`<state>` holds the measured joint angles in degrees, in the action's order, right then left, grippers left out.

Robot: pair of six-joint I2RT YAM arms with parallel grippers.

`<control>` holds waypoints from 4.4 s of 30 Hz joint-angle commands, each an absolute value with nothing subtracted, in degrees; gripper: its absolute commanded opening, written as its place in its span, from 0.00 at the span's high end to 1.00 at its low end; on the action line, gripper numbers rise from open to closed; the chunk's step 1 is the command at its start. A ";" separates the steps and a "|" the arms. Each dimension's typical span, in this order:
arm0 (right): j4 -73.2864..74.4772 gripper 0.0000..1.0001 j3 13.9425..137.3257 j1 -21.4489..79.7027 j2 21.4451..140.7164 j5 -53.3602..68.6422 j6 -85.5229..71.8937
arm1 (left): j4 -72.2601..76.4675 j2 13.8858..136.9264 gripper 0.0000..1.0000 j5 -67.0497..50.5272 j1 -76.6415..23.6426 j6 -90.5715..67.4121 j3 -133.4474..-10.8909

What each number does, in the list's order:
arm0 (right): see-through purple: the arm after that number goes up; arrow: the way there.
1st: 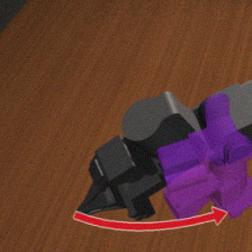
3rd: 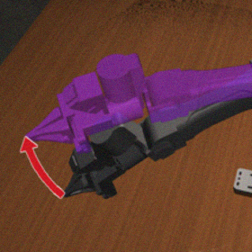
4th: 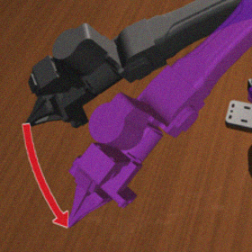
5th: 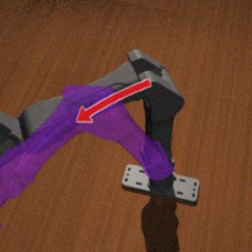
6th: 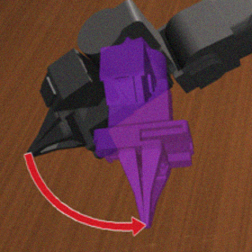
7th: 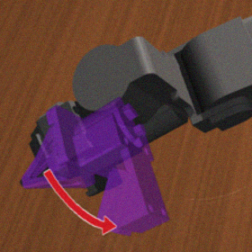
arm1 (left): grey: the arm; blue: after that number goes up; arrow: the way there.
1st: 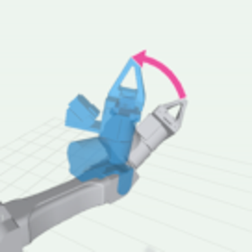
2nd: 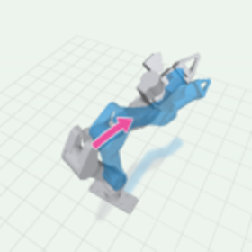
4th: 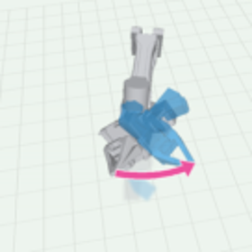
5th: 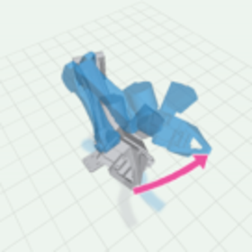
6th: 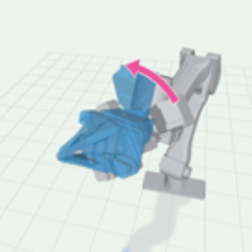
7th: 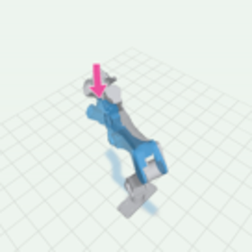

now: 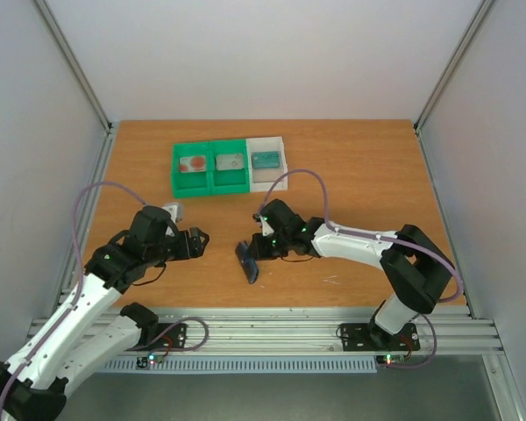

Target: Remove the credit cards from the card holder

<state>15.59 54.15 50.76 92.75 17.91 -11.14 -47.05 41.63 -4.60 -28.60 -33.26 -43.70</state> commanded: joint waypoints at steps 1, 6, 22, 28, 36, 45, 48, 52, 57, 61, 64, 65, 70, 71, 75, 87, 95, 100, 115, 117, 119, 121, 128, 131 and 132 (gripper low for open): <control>6.49 0.91 48.90 45.74 95.96 26.12 -17.30 | -42.60 43.58 0.19 -8.89 -28.48 -34.34 -42.01; 12.09 0.82 49.01 43.16 96.02 21.72 -14.49 | -40.83 44.17 0.22 -10.11 -28.47 -34.93 -40.52; 35.07 0.69 64.68 52.34 96.07 4.58 -10.23 | -28.13 46.22 0.24 -16.30 -28.39 -41.83 -31.49; 42.09 0.67 72.14 56.55 102.56 -1.18 -11.71 | -29.16 44.33 0.25 -13.68 -28.39 -42.97 -29.99; 44.20 0.64 76.02 57.74 107.44 -2.53 -12.53 | -31.42 40.57 0.25 -11.12 -28.34 -42.74 -29.83; 47.35 0.63 77.16 58.43 111.14 -6.59 -13.26 | -31.10 41.35 0.26 -12.52 -28.41 -42.40 -30.15; 47.87 0.65 76.95 58.53 111.10 -8.79 -13.14 | -30.53 41.93 0.27 -13.32 -28.39 -42.75 -30.26; 46.58 0.77 75.77 58.58 109.65 -9.49 -12.65 | -30.28 42.56 0.27 -13.36 -28.41 -42.89 -30.29; 43.83 0.88 73.53 58.88 107.41 -10.38 -11.73 | -30.51 42.78 0.27 -13.72 -28.43 -43.13 -30.22; 42.45 0.98 72.57 58.89 106.74 -10.19 -11.35 | -30.24 42.61 0.27 -13.84 -28.39 -43.50 -29.98; 40.76 0.99 71.57 58.93 105.80 -9.45 -11.11 | -30.06 43.20 0.27 -14.03 -28.45 -43.42 -29.87; 39.87 0.99 70.94 58.93 105.16 -9.30 -10.98 | -29.98 43.47 0.27 -14.25 -28.40 -43.34 -29.80; 34.46 0.99 66.93 59.16 99.57 -7.85 -10.25 | -28.11 45.49 0.27 -16.96 -28.44 -43.74 -29.70; 33.25 0.99 65.94 59.27 98.19 -7.83 -10.16 | -27.58 45.90 0.27 -17.38 -28.46 -43.76 -29.63; 27.73 0.99 61.29 59.74 92.69 -5.57 -8.67 | -25.40 47.51 0.27 -19.09 -28.48 -44.40 -28.91; 14.33 0.99 55.51 61.22 83.25 4.04 -9.71 | -8.62 53.81 0.27 -31.06 -28.48 -50.87 -25.00; 14.05 0.99 54.92 61.52 83.08 4.10 -10.63 | -6.68 54.04 0.82 -30.91 -28.48 -51.73 -23.22; 19.44 0.99 55.26 61.52 82.98 -4.45 -12.52 | -9.41 54.76 1.00 -29.81 -28.47 -49.77 -23.78; 21.81 0.99 53.29 61.43 86.48 -11.71 -11.94 | -8.81 65.54 0.65 -27.10 -28.47 -45.95 -26.00; 22.86 0.99 53.26 61.35 86.86 -12.04 -12.83 | -9.38 66.60 0.52 -26.52 -28.47 -45.35 -26.49; 23.05 0.99 52.98 61.37 86.21 -11.28 -13.29 | -10.50 66.32 0.42 -25.87 -28.48 -45.03 -26.83; 22.64 0.99 52.83 61.35 85.26 -10.30 -13.37 | -12.32 65.29 0.35 -24.83 -28.48 -44.46 -27.17; 20.52 0.99 52.79 61.35 84.02 -6.48 -14.13 | -14.97 61.81 0.29 -27.12 -28.48 -42.37 -27.22; 17.69 0.99 51.96 61.39 82.42 -3.37 -14.48 | -14.85 60.05 0.29 -28.63 -28.47 -42.82 -26.45; 16.35 0.99 51.56 61.38 81.58 -1.96 -14.27 | -14.97 59.39 0.28 -28.62 -28.48 -42.95 -26.17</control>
